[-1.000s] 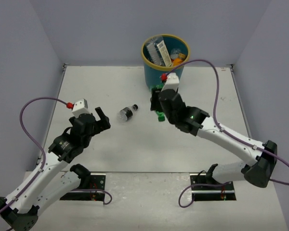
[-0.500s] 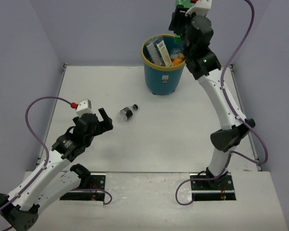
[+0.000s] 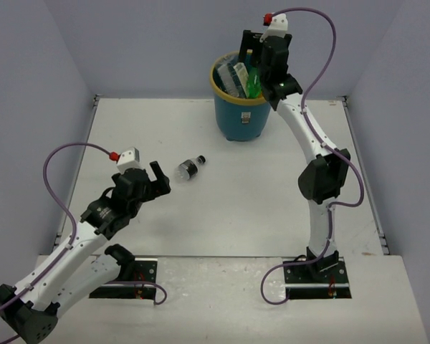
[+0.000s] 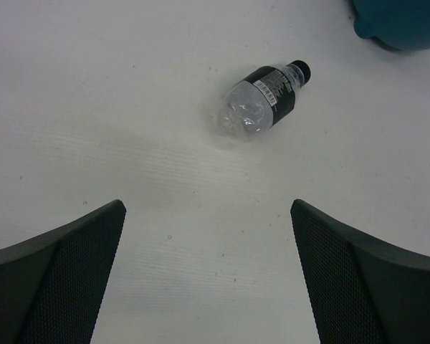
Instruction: Put the plastic bottles in the bin
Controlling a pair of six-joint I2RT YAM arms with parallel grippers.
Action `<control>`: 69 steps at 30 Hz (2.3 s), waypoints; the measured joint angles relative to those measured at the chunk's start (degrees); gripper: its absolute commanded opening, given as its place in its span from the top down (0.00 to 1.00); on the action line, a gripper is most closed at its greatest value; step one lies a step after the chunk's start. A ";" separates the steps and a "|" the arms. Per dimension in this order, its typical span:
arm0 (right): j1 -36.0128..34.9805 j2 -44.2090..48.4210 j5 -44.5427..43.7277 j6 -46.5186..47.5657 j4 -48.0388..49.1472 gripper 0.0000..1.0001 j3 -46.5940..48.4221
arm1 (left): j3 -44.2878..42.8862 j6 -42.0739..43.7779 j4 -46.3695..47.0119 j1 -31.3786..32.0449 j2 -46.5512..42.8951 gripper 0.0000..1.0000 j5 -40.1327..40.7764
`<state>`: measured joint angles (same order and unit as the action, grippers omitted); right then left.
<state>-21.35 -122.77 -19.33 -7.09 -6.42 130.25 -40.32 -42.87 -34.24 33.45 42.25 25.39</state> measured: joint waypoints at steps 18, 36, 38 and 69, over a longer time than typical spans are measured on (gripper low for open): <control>-0.09 33.35 9.33 -8.86 -8.88 0.01 -21.62 | -1.41 4.69 7.82 0.00 13.36 0.00 -2.60; -0.08 80.07 15.95 -21.09 -21.27 0.01 -82.59 | -16.57 28.96 19.14 -5.70 37.06 0.00 -25.76; -0.06 83.90 15.69 -21.62 -21.83 0.01 -84.01 | -17.52 30.64 18.92 -5.71 39.79 0.00 -26.77; -0.06 88.53 15.29 -21.40 -21.94 0.01 -88.50 | -29.37 39.01 14.58 -7.91 65.85 0.75 -29.48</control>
<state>-21.41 -34.24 -4.04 -28.50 -28.36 41.75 -69.68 -3.85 -19.66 25.54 108.10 -4.09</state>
